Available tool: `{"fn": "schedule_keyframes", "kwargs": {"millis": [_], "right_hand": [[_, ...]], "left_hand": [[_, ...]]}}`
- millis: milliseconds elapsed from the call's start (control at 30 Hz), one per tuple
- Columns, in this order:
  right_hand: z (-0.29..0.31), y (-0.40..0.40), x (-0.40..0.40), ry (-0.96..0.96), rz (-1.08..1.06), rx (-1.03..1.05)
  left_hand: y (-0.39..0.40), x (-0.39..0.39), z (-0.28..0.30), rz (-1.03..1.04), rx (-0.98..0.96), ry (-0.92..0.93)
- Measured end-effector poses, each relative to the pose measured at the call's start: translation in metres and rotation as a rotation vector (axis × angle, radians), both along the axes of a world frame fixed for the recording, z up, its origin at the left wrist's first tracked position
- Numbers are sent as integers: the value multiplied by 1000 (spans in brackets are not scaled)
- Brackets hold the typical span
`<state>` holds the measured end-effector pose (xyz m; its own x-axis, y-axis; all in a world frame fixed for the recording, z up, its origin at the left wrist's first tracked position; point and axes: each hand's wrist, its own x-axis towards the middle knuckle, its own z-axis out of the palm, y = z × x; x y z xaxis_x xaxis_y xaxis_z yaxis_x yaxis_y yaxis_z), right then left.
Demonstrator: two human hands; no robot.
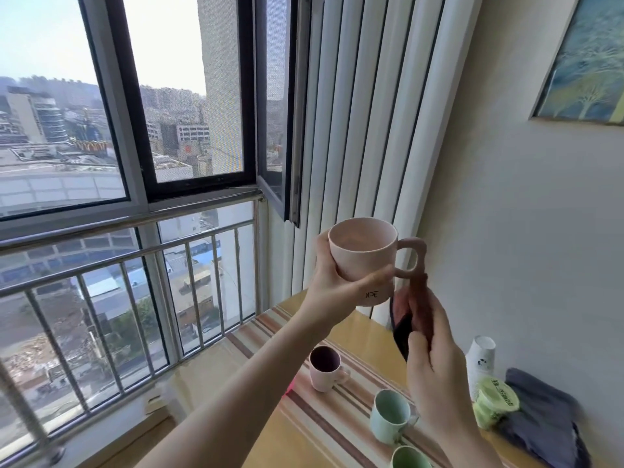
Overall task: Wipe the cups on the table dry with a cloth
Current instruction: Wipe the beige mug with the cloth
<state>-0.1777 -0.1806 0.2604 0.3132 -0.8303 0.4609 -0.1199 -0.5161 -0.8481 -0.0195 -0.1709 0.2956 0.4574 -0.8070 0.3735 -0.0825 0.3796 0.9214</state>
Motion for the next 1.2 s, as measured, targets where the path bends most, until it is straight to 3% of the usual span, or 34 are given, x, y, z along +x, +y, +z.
{"fn": "schedule_keyframes", "kwargs": {"millis": [100, 333, 567, 733, 933, 1033, 1133, 1200], "right_hand": [[-1, 4, 17, -31, 14, -138], [-28, -8, 26, -18, -246, -299], [-54, -8, 3, 40, -235, -455], [-40, -18, 5, 54, -306, -525], [-78, -15, 5, 56, -90, -496], [-93, -24, -1, 23, -112, -319], [-88, -44, 7, -54, -195, 97], [-76, -50, 19, -155, -127, 363]], "left_hand": [[-5, -13, -3, 11, 45, 54], [-11, -23, -13, -50, 135, 183], [-14, -12, -16, -124, 162, 228], [-17, -22, -23, -208, 247, 282], [-28, -16, -36, -156, 271, 430], [-23, -6, -44, -155, 261, 363], [-18, -3, -52, -165, 263, 270], [-15, -3, -57, -182, 265, 226]]}}
